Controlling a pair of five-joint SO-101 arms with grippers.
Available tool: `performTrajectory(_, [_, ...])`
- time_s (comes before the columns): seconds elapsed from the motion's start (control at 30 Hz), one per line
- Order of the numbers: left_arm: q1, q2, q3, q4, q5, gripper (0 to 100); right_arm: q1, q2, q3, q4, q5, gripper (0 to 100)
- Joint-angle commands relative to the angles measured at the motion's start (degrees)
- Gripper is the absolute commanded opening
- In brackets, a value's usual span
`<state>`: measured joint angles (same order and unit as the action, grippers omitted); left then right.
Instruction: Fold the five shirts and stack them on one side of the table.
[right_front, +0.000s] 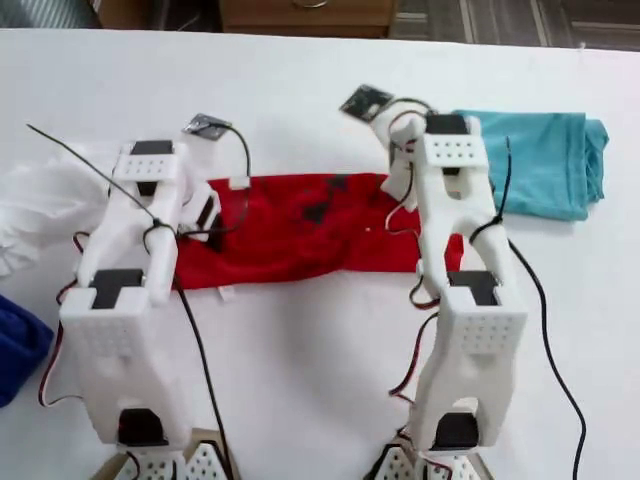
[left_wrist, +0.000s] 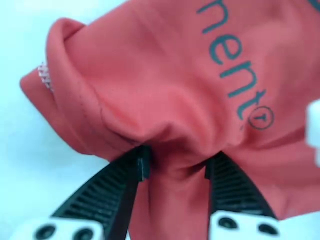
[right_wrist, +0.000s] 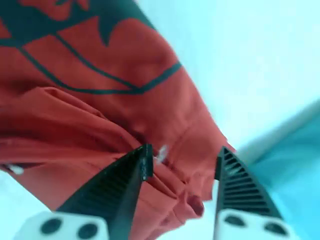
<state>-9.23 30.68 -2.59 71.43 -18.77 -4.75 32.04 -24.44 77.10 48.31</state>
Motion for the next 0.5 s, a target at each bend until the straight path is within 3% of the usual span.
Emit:
performTrajectory(0.0, [0.70,0.53,-0.31,-1.67,0.09,20,2.51,-0.48,-9.85,6.46,-3.34,18.0])
performTrajectory(0.1, [0.79,0.53,-0.31,-1.67,0.09,20,3.91,-0.48,-15.56,13.49,-5.27,12.5])
performTrajectory(0.17, [0.88,0.53,-0.31,-1.67,0.09,20,4.09,-0.48,-17.85,17.45,-5.54,2.2])
performTrajectory(0.47, [0.97,0.62,-0.40,-1.67,-0.09,20,1.10,-1.10,-15.82,24.04,-5.89,2.0])
